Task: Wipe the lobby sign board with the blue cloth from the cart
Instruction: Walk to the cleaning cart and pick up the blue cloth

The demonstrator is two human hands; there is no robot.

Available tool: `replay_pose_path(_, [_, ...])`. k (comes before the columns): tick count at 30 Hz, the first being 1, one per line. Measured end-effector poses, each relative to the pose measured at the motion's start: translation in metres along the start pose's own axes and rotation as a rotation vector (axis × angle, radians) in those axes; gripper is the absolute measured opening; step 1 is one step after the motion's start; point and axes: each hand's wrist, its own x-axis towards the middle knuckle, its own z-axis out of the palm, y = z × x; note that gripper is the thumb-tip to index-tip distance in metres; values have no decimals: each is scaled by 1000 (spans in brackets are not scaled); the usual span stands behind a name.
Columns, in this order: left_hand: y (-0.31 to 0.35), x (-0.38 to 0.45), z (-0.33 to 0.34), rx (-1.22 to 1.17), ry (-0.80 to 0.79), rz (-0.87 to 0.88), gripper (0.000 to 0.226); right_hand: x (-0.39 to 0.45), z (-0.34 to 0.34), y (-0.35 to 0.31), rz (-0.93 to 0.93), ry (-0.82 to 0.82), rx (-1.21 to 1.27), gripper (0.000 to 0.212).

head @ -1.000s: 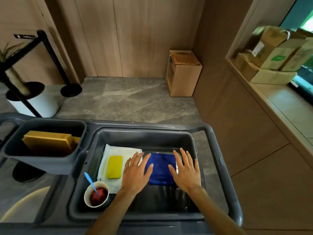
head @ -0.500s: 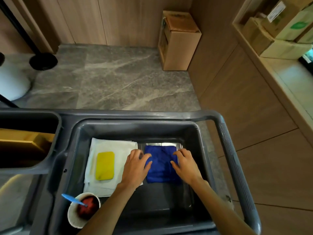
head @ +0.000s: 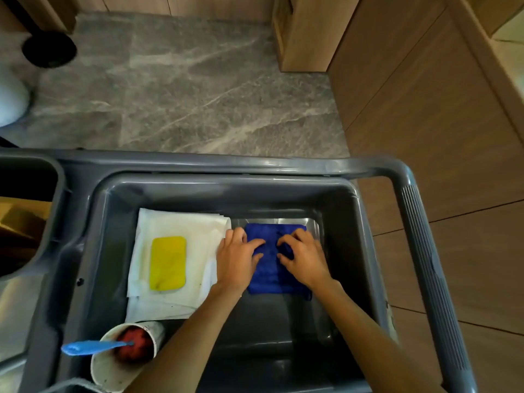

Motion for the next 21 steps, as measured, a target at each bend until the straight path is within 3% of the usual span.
replay_pose_path(5, [-6, -2, -2, 59, 16, -38, 41, -2, -8, 8, -18, -14, -34, 36])
replay_pose_path(11, [-15, -9, -4, 117, -1, -29, 48, -14, -12, 25, 184, -14, 177, 39])
replay_pose_path(21, [-24, -16, -7, 222, -77, -85, 60, -25, -6, 35, 190, -50, 262, 56])
